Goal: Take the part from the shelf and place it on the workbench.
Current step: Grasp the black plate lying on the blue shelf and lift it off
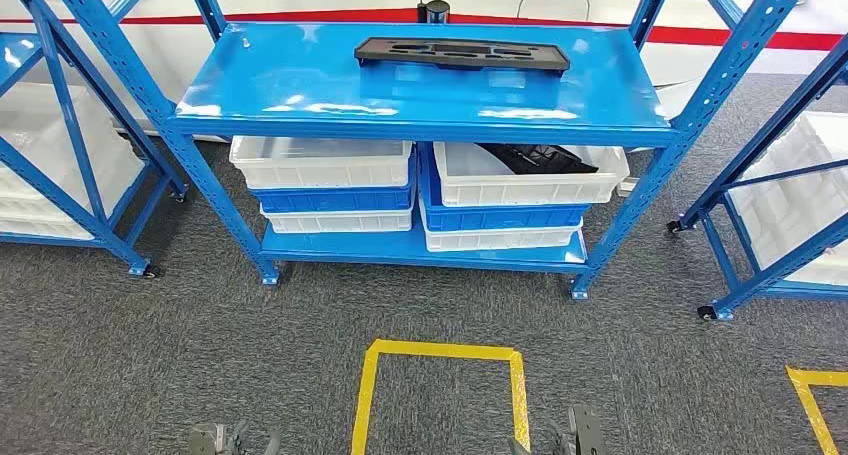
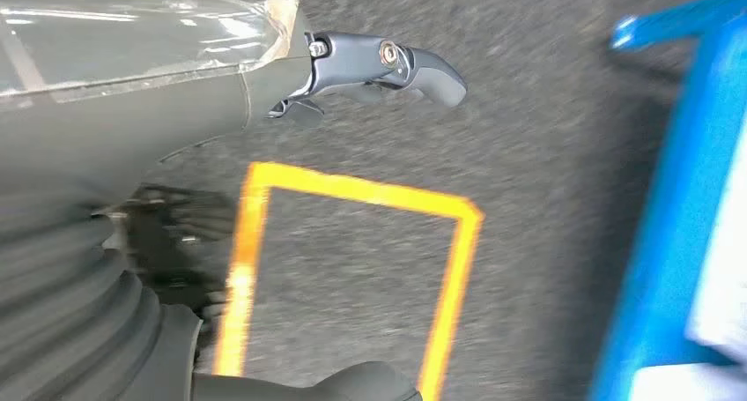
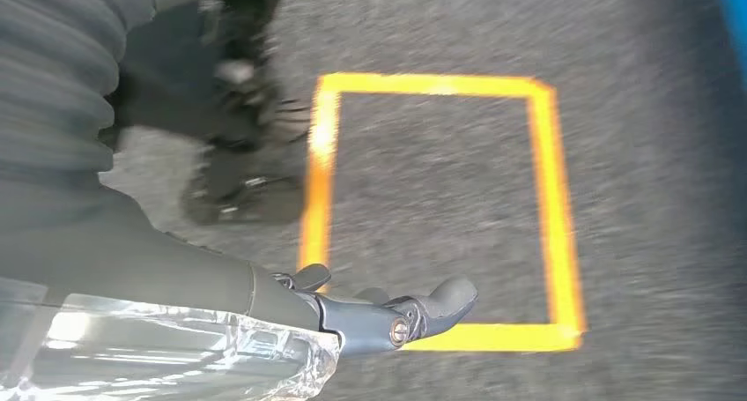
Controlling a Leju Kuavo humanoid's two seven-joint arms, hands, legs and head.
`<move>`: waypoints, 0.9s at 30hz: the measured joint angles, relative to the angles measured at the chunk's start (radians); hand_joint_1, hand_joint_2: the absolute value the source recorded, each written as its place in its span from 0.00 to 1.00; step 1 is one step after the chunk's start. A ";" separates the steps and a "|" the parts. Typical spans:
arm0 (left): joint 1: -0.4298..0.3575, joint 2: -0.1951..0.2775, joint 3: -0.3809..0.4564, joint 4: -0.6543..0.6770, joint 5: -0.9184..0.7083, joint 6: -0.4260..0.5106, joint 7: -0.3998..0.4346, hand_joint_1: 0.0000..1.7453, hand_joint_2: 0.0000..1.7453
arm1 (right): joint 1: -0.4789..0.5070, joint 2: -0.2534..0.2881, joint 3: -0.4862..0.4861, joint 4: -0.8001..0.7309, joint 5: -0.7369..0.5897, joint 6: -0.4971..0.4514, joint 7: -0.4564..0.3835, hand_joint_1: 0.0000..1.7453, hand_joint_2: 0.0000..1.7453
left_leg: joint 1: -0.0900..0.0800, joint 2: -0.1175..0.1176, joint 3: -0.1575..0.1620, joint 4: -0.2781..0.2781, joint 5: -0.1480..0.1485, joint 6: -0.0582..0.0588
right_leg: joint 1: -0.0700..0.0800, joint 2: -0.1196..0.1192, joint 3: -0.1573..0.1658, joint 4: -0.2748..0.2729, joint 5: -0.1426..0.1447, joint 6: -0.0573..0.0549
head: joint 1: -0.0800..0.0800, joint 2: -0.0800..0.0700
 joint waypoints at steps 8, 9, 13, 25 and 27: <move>-0.027 -0.040 0.067 -0.061 0.038 -0.011 -0.121 0.00 0.00 | -0.137 0.078 0.077 0.003 0.049 -0.001 -0.051 0.00 1.00 | 0.000 0.000 0.000 0.000 0.001 -0.001 | 0.000 0.000 0.000 0.000 0.002 -0.003 | 0.000 0.000; -0.030 -0.043 0.064 -0.071 0.038 -0.012 -0.132 0.00 0.00 | -0.157 0.087 0.088 0.003 0.061 -0.003 -0.059 0.00 1.00 | 0.000 0.000 0.000 0.000 0.001 -0.001 | 0.000 0.000 0.000 0.000 0.002 -0.003 | 0.000 0.000; -0.045 -0.047 0.023 -0.089 0.019 -0.014 -0.155 0.00 0.00 | -0.231 0.114 0.119 -0.017 0.104 -0.021 -0.107 0.00 1.00 | 0.000 0.000 0.000 0.000 0.002 -0.001 | 0.000 0.000 0.000 0.001 0.002 -0.002 | 0.000 0.000; -0.134 -0.069 -0.168 -0.046 -0.024 -0.007 -0.157 0.00 0.00 | -0.362 0.157 0.173 -0.269 0.232 -0.072 -0.098 0.00 1.00 | -0.001 0.001 0.015 -0.029 -0.001 0.039 | -0.003 0.000 -0.010 0.033 0.018 0.022 | -0.001 0.000; -0.152 -0.074 -0.204 -0.036 -0.028 -0.005 -0.156 0.00 0.00 | -0.373 0.159 0.181 -0.325 0.259 -0.083 -0.089 0.00 1.00 | 0.005 0.001 0.035 -0.038 0.001 0.044 | -0.004 0.000 -0.063 0.117 -0.018 0.016 | 0.003 0.000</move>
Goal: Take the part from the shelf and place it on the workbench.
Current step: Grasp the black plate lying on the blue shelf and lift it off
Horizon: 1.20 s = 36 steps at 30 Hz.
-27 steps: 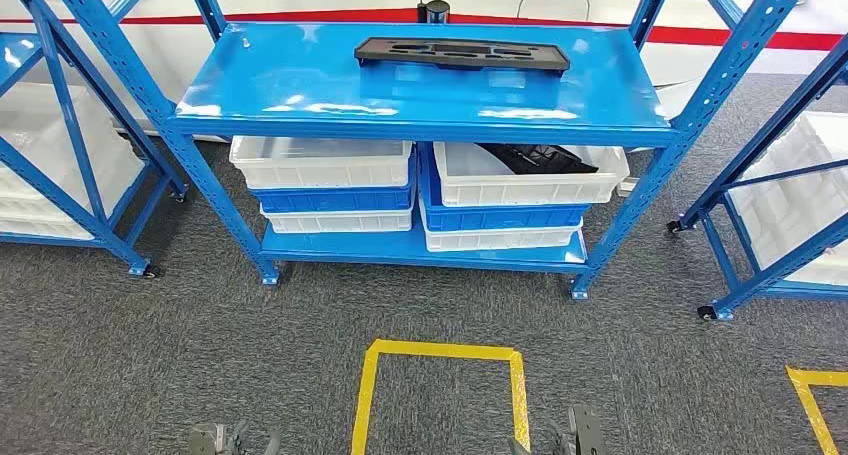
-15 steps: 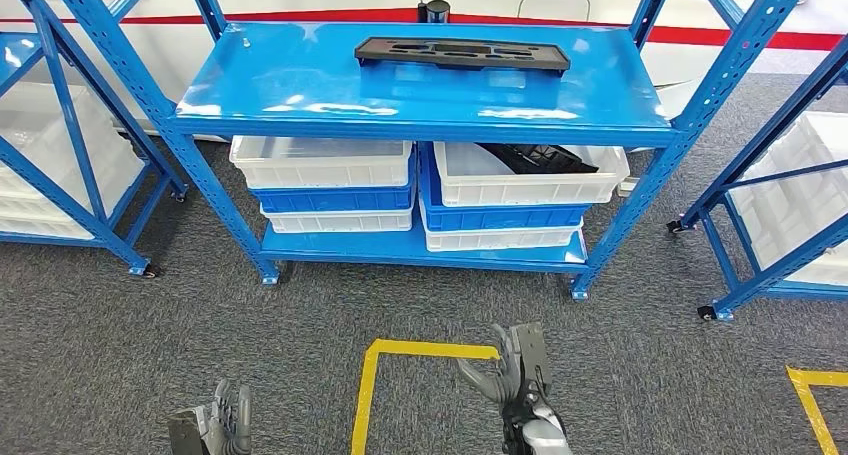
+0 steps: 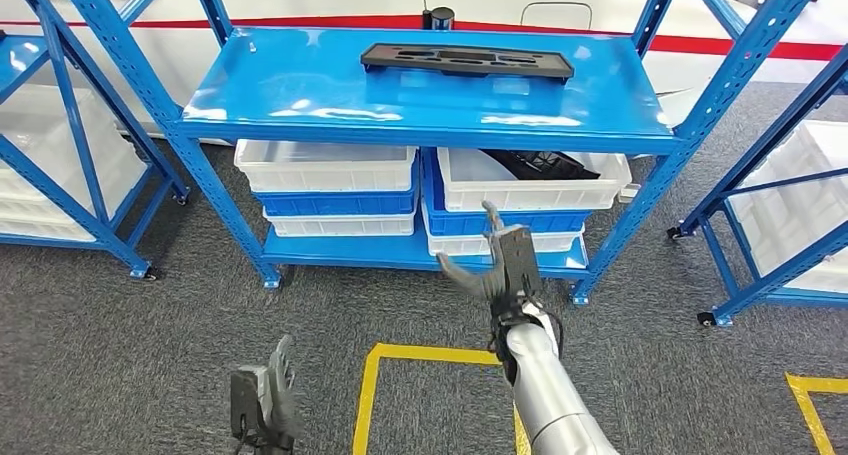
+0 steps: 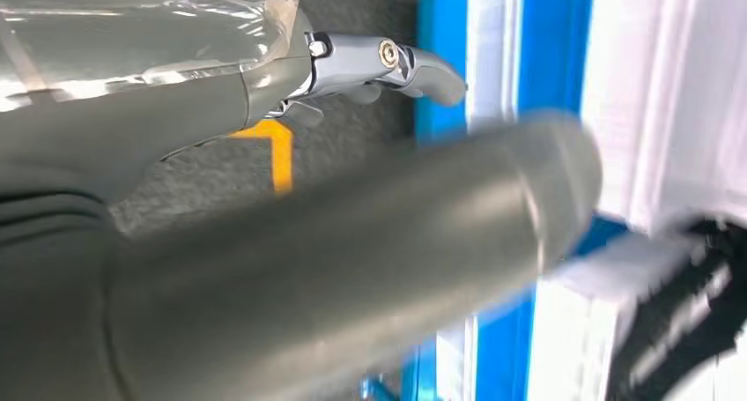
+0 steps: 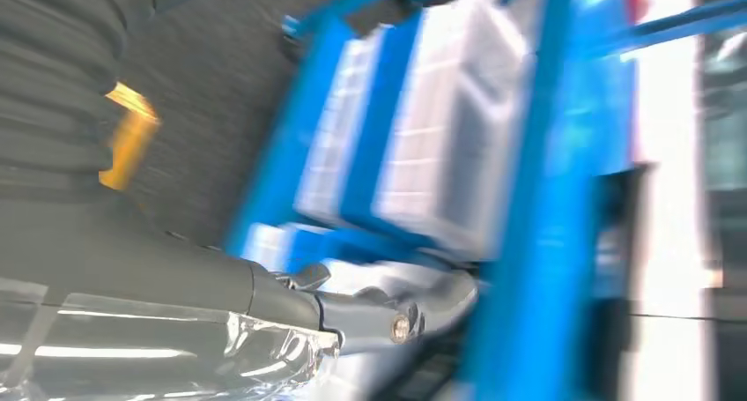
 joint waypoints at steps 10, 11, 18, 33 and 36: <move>-0.019 0.010 -0.119 0.045 0.027 0.029 0.000 0.00 0.00 | 0.007 0.002 0.038 -0.282 0.130 -0.025 0.043 0.00 1.00 | 0.021 0.001 0.056 0.009 -0.080 -0.067 | -0.021 -0.001 -0.035 -0.098 0.085 0.035 | 0.018 0.000; -0.020 0.012 -0.123 0.046 0.031 0.031 0.000 0.00 0.00 | 0.008 0.003 0.041 -0.298 0.135 -0.025 0.047 0.00 1.00 | 0.021 0.001 0.055 0.008 -0.082 -0.069 | -0.019 -0.001 -0.033 -0.097 0.081 0.022 | 0.017 0.000; -0.017 0.016 -0.143 0.054 0.050 0.042 -0.001 0.00 0.00 | 0.007 0.006 0.053 -0.365 0.152 -0.025 0.055 0.00 1.00 | 0.025 0.010 -0.006 0.113 -0.063 -0.079 | -0.019 0.001 -0.006 -0.106 0.063 -0.008 | 0.007 0.000; 0.001 0.041 -0.195 0.084 0.104 0.071 -0.002 0.00 0.00 | -0.024 0.001 0.080 -0.575 0.173 -0.016 0.121 0.00 1.00 | -0.033 -0.005 -0.044 0.005 0.055 0.007 | 0.036 0.006 0.075 0.121 -0.196 -0.052 | 0.002 0.000; 0.000 0.040 -0.214 0.085 0.089 0.062 -0.001 0.00 0.00 | -0.012 -0.016 0.064 -0.625 0.160 -0.018 0.127 0.00 1.00 | -0.044 -0.009 -0.005 0.006 0.025 0.014 | 0.042 0.007 0.053 -0.025 -0.115 -0.039 | 0.003 0.000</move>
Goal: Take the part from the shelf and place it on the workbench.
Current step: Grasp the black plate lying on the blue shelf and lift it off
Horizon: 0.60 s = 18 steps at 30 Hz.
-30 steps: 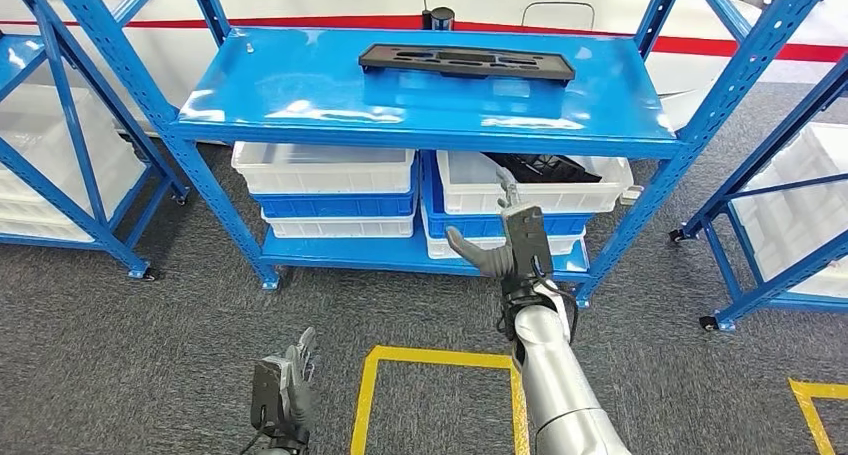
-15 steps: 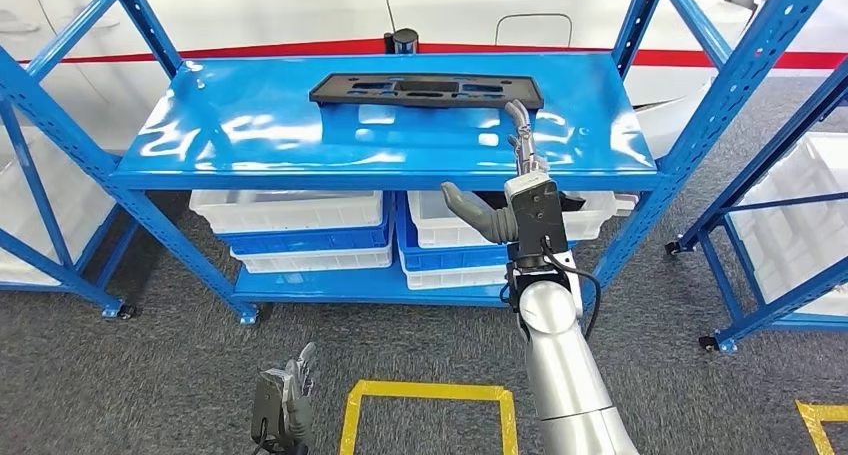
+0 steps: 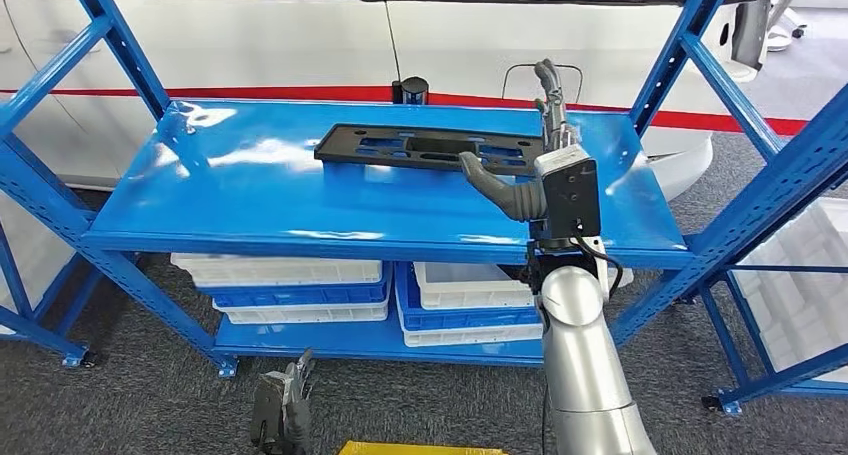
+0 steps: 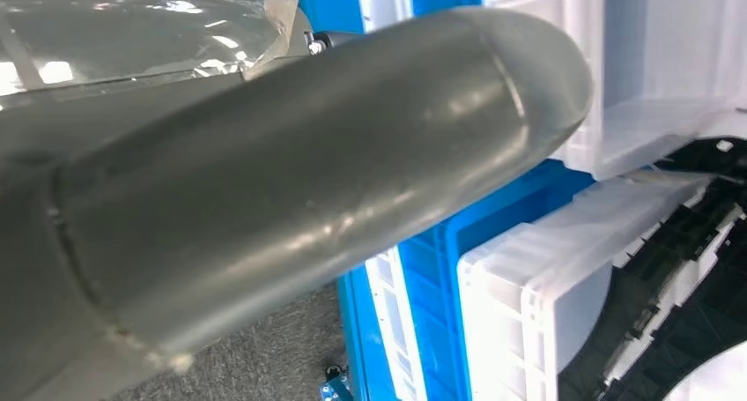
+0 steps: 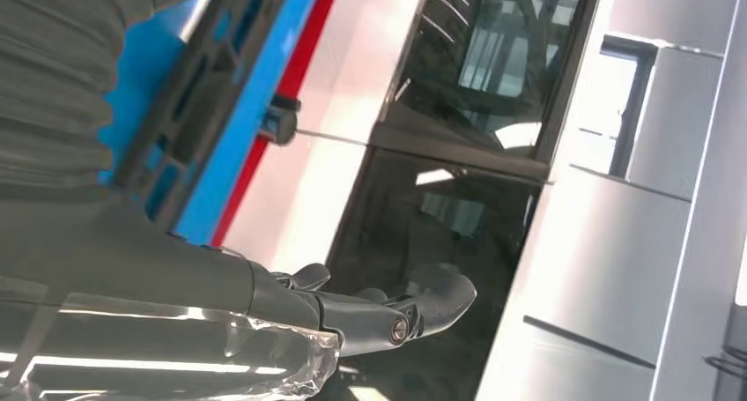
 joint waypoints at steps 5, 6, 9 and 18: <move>-0.020 -0.005 -0.042 0.007 -0.032 0.003 0.012 0.00 0.00 | 0.029 -0.029 -0.037 -0.060 -0.025 -0.003 -0.006 0.00 1.00 | -0.006 -0.009 0.010 0.023 -0.012 -0.012 | 0.005 0.003 0.022 -0.126 0.175 -0.016 | -0.008 0.000; -0.026 -0.005 -0.050 0.007 -0.038 0.009 0.017 0.00 0.00 | 0.032 -0.031 -0.042 -0.071 -0.028 -0.004 -0.010 0.00 1.00 | -0.008 -0.007 -0.007 0.044 -0.002 -0.016 | 0.000 0.002 0.026 -0.135 0.175 -0.018 | -0.006 0.000; -0.037 -0.006 -0.069 0.008 -0.047 0.020 0.025 0.00 0.00 | 0.046 -0.036 -0.055 -0.090 -0.039 -0.005 -0.019 0.00 1.00 | -0.006 0.007 -0.091 0.157 0.026 -0.037 | -0.015 0.000 0.055 -0.161 0.170 -0.025 | -0.008 0.000; -0.041 0.000 -0.094 0.014 -0.045 0.016 0.040 0.00 0.00 | 0.087 -0.055 -0.079 -0.104 -0.046 -0.005 -0.024 0.00 1.00 | 0.054 0.039 -0.198 0.031 0.130 -0.091 | -0.038 0.001 0.173 -0.167 0.063 -0.010 | -0.017 0.000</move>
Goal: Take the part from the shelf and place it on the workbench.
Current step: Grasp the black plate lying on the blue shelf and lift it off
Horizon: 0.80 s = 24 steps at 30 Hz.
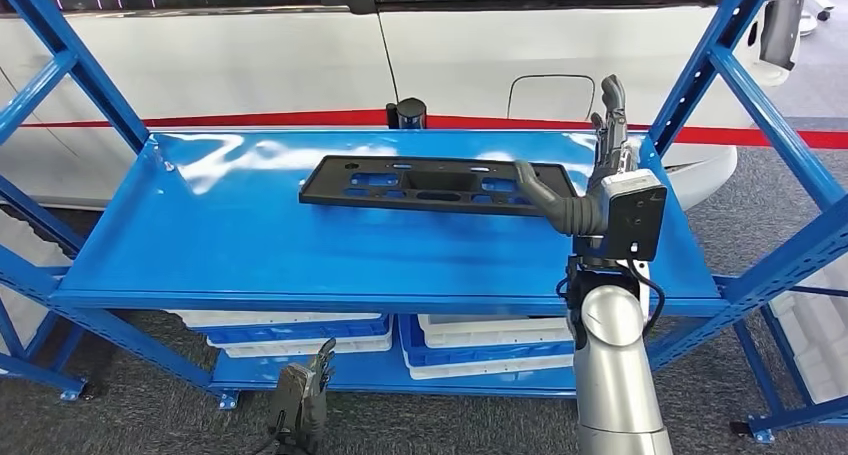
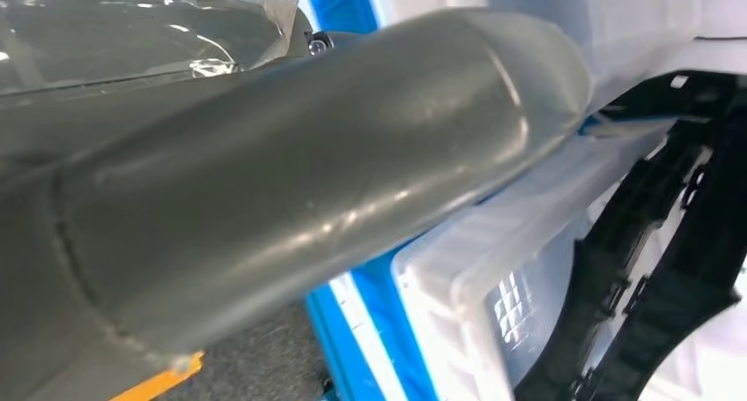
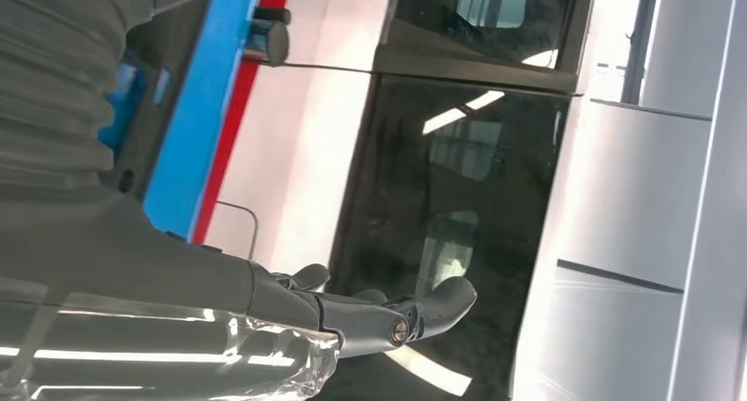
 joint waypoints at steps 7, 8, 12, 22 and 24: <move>-0.002 -0.007 -0.007 0.008 0.004 0.009 0.015 0.00 0.00 | 0.013 -0.012 -0.004 0.005 -0.014 -0.007 -0.037 0.00 1.00 | -0.006 -0.009 0.035 -0.034 -0.001 0.048 | -0.003 -0.007 -0.033 0.101 -0.091 0.031 | 0.003 0.000; -0.003 -0.009 -0.009 0.009 0.004 0.011 0.018 0.00 0.00 | 0.017 -0.016 -0.004 0.006 -0.015 -0.008 -0.038 0.00 1.00 | -0.008 -0.011 0.040 -0.034 -0.008 0.054 | -0.002 -0.007 -0.086 0.181 -0.116 0.027 | 0.004 0.000; 0.004 -0.012 -0.017 0.016 0.005 0.018 0.034 0.00 0.00 | 0.046 -0.032 -0.004 0.017 -0.014 -0.008 -0.033 0.00 1.00 | -0.011 -0.028 0.068 -0.033 -0.039 0.058 | -0.002 -0.007 -0.234 0.295 -0.089 0.048 | 0.007 0.000; 0.003 -0.016 -0.033 0.023 0.008 0.018 0.055 0.00 0.00 | 0.054 -0.046 0.030 0.043 0.091 0.023 0.033 0.00 1.00 | -0.020 -0.034 0.095 -0.023 -0.074 0.045 | 0.003 0.001 -0.193 0.053 0.106 0.045 | 0.008 0.000; 0.003 -0.017 -0.035 0.023 0.012 0.020 0.058 0.00 0.00 | 0.055 -0.046 0.052 0.053 0.135 0.030 0.055 0.00 1.00 | -0.020 -0.032 0.099 -0.027 -0.074 0.044 | 0.004 0.003 -0.192 0.053 0.104 0.043 | 0.008 0.000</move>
